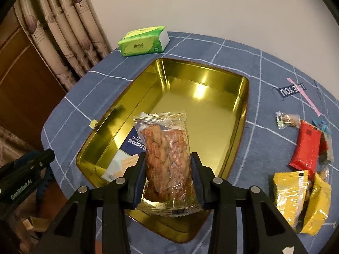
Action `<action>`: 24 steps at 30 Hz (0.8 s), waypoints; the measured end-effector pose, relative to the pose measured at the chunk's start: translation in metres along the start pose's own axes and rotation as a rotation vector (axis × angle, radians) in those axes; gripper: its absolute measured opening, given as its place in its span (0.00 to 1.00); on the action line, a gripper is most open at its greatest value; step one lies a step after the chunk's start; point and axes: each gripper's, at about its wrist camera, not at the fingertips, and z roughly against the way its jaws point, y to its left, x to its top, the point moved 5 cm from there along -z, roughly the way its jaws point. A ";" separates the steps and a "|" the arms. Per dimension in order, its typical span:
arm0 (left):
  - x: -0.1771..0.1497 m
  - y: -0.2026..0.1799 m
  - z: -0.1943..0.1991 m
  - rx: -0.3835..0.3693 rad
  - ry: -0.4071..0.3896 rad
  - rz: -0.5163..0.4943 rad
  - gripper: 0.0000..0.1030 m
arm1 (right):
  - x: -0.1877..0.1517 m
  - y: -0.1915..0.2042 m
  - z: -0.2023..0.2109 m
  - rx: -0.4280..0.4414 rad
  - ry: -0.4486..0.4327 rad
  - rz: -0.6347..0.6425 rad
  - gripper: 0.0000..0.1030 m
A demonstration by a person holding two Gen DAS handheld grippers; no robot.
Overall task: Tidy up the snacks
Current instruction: 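Carry the twisted dough bag into the tin beside the crackers and open the right gripper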
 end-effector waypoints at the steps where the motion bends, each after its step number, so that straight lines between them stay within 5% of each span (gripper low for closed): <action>1: 0.000 0.000 0.000 0.001 -0.002 -0.001 0.51 | 0.000 0.000 -0.001 -0.004 0.001 0.000 0.35; 24: -0.002 -0.006 0.000 -0.017 0.002 -0.005 0.51 | -0.005 0.001 0.001 -0.007 0.011 0.024 0.45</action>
